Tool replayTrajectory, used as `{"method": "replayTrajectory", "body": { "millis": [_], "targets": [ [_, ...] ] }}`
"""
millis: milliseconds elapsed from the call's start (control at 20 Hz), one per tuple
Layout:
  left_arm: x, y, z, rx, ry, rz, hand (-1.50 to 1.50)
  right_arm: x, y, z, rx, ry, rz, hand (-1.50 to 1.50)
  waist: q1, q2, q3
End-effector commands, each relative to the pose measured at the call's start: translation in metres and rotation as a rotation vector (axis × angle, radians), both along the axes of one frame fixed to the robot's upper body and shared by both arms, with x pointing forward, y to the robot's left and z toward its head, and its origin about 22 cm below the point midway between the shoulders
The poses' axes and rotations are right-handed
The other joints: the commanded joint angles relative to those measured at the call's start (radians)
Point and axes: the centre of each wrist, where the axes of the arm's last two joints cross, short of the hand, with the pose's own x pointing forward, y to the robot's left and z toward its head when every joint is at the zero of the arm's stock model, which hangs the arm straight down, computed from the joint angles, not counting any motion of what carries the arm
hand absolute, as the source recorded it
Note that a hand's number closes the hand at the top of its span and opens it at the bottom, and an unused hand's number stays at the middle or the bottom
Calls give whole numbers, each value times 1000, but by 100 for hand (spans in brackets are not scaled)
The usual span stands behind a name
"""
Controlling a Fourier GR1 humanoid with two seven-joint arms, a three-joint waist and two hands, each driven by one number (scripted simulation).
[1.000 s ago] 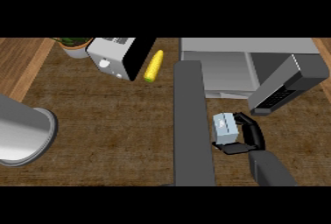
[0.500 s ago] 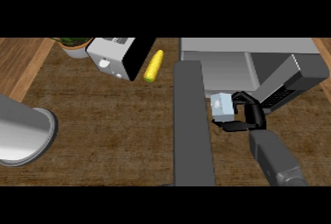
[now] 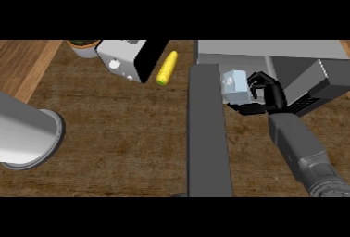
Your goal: Pick up the milk, place it into the microwave and close the microwave
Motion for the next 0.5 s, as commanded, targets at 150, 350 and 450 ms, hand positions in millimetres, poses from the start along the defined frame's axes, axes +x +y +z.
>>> {"method": "replayTrajectory", "body": {
  "millis": [150, 350, 450],
  "targets": [
    [17, 6, -4, 0, -29, -54, -150, 22, -10, 34, -83, 9, -49, 150, 32, 17, 1],
    [23, 0, -2, -6, -56, -58, -150, 29, -26, 53, -235, -42, -143, 150, 47, 29, 2],
    [18, 2, 3, 11, -46, -55, -150, 28, -27, 51, -238, -28, -201, 150, 66, 31, 3]
  ]
}}
